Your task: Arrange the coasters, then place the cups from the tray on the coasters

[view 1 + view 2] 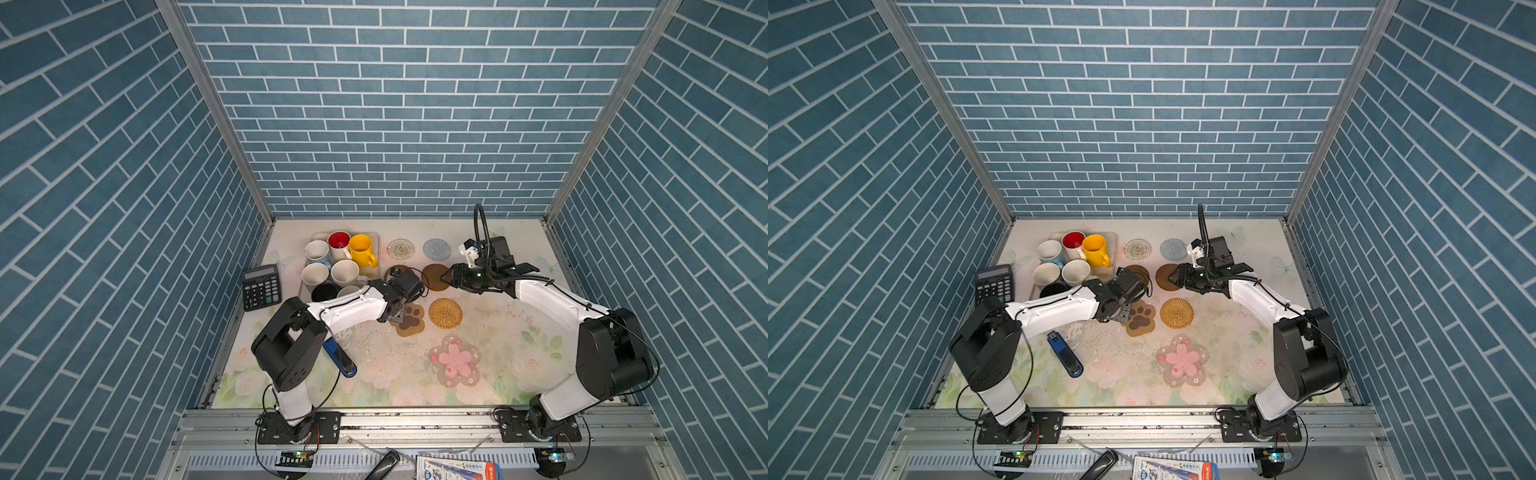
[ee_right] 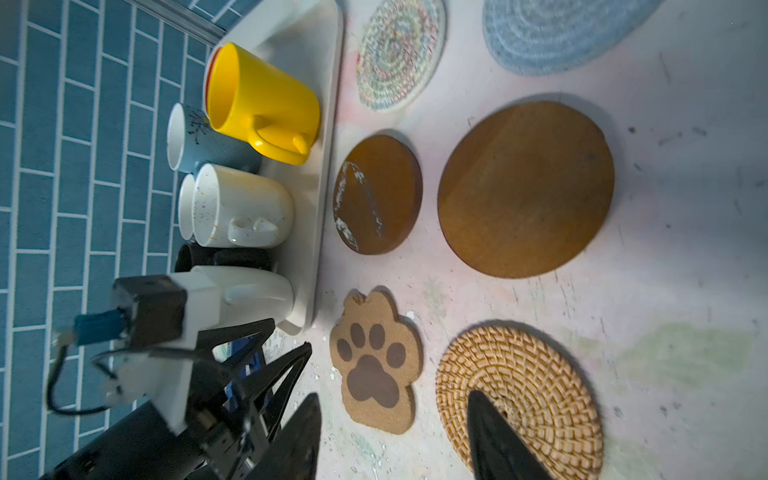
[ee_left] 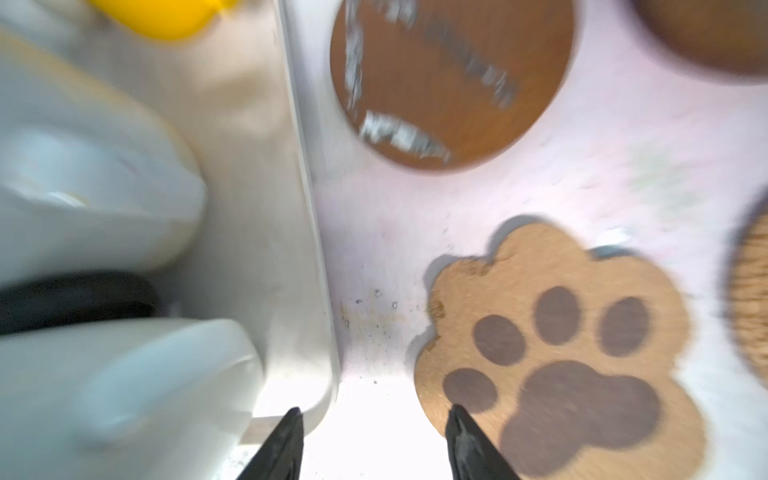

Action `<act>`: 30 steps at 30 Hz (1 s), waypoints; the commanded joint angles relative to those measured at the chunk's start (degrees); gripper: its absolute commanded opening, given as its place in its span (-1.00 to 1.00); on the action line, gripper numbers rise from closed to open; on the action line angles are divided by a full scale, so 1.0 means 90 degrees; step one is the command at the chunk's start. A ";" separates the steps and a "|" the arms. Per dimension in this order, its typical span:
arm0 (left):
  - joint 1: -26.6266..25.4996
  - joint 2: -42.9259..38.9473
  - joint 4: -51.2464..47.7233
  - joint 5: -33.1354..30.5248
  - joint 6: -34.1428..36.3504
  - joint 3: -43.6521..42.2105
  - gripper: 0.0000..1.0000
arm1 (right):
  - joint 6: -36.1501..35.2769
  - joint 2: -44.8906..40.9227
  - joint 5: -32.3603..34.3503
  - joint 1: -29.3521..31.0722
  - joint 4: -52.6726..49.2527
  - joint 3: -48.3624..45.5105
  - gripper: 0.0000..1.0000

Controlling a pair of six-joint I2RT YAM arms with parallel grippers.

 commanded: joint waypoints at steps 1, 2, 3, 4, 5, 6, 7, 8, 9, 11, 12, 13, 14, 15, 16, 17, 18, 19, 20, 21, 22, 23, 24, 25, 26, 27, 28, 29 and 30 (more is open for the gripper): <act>-0.0016 -0.0720 -0.0408 -0.0192 0.0056 0.0232 0.49 | -0.0342 0.0217 -0.0150 0.0010 -0.0113 0.0492 0.16; -0.0021 -0.0945 -0.0443 -0.0230 0.0090 0.0276 0.58 | -0.0373 0.0277 -0.0206 0.0012 -0.0082 0.0605 0.17; -0.0016 -0.1130 -0.0501 -0.0269 0.0121 0.0331 0.66 | -0.0397 0.0340 -0.0274 0.0014 -0.0046 0.0690 0.19; -0.0016 -0.1305 -0.0600 -0.0323 0.0168 0.0430 0.78 | -0.0462 0.0440 -0.0399 0.0013 -0.0051 0.0832 0.20; -0.0006 -0.1463 -0.0707 -0.0372 0.0216 0.0523 0.91 | -0.0554 0.0565 -0.0583 0.0020 -0.0106 0.1013 0.21; -0.0001 -0.1565 -0.0842 -0.0406 0.0250 0.0632 0.97 | -0.0671 0.0677 -0.0727 0.0027 -0.0211 0.1185 0.21; 0.0011 -0.1690 -0.0979 -0.0444 0.0294 0.0741 0.99 | -0.0827 0.0792 -0.0807 0.0062 -0.0340 0.1396 0.21; 0.0028 -0.1792 -0.1078 -0.0471 0.0308 0.0814 0.99 | -0.0975 0.0869 -0.0814 0.0095 -0.0445 0.1549 0.21; 0.0046 -0.1935 -0.1191 -0.0493 0.0330 0.0867 0.99 | -0.1152 0.0969 -0.0807 0.0117 -0.0579 0.1732 0.21; 0.0141 -0.2197 -0.1311 -0.0460 0.0325 0.0869 0.99 | -0.1410 0.1199 -0.0784 0.0158 -0.0895 0.2147 0.22; 0.0223 -0.2313 -0.1388 -0.0406 0.0300 0.0855 0.99 | -0.1473 0.1381 -0.0750 0.0166 -0.1074 0.2400 0.22; 0.0331 -0.2456 -0.1460 -0.0325 0.0267 0.0819 0.99 | -0.1492 0.1553 -0.0721 0.0183 -0.1220 0.2661 0.22; 0.0424 -0.2551 -0.1520 -0.0274 0.0232 0.0791 0.99 | -0.1511 0.1686 -0.0719 0.0218 -0.1297 0.2845 0.22; 0.0528 -0.2691 -0.1571 -0.0207 0.0216 0.0728 0.99 | -0.1575 0.1807 -0.0714 0.0276 -0.1330 0.3019 0.25; 0.0632 -0.2830 -0.1594 -0.0141 0.0206 0.0650 0.99 | -0.1673 0.1904 -0.0692 0.0358 -0.1332 0.3161 0.34; 0.0724 -0.2964 -0.1593 -0.0067 0.0206 0.0564 0.99 | -0.1807 0.1984 -0.0638 0.0439 -0.1329 0.3281 0.41; 0.0831 -0.3111 -0.1587 0.0024 0.0204 0.0458 0.99 | -0.1947 0.2115 -0.0512 0.0521 -0.1358 0.3443 0.46; 0.0943 -0.3258 -0.1568 0.0132 0.0206 0.0344 0.99 | -0.2056 0.2267 -0.0367 0.0579 -0.1415 0.3649 0.48; 0.1032 -0.3370 -0.1557 0.0223 0.0211 0.0253 0.99 | -0.2143 0.2422 -0.0290 0.0630 -0.1480 0.3853 0.48; 0.1138 -0.3482 -0.1555 0.0304 0.0206 0.0146 0.99 | -0.2233 0.2625 -0.0256 0.0670 -0.1557 0.4110 0.47; 0.1237 -0.3592 -0.1555 0.0374 0.0197 0.0038 0.99 | -0.2324 0.2839 -0.0234 0.0710 -0.1670 0.4396 0.46; 0.1294 -0.3690 -0.1565 0.0424 0.0206 -0.0048 0.99 | -0.2390 0.3018 -0.0203 0.0756 -0.1763 0.4644 0.44; 0.1359 -0.3783 -0.1583 0.0458 0.0206 -0.0145 0.99 | -0.2501 0.3217 -0.0166 0.0813 -0.1874 0.4921 0.43; 0.1425 -0.3873 -0.1608 0.0470 0.0204 -0.0246 0.99 | -0.2608 0.3417 -0.0121 0.0871 -0.1986 0.5190 0.41; 0.1452 -0.3957 -0.1630 0.0488 0.0211 -0.0335 0.99 | -0.2676 0.3566 -0.0083 0.0930 -0.2059 0.5403 0.39; 0.1485 -0.4056 -0.1656 0.0490 0.0224 -0.0437 0.99 | -0.2725 0.3735 -0.0089 0.1006 -0.2106 0.5620 0.35; 0.1511 -0.4160 -0.1677 0.0476 0.0229 -0.0531 0.99 | -0.2760 0.3868 -0.0091 0.1052 -0.2122 0.5797 0.32; 0.1542 -0.4235 -0.1699 0.0471 0.0235 -0.0605 0.99 | -0.2780 0.4070 -0.0068 0.1099 -0.2115 0.5912 0.31; 0.1583 -0.4309 -0.1711 0.0461 0.0235 -0.0684 0.99 | -0.2787 0.4210 -0.0020 0.1155 -0.2065 0.6030 0.30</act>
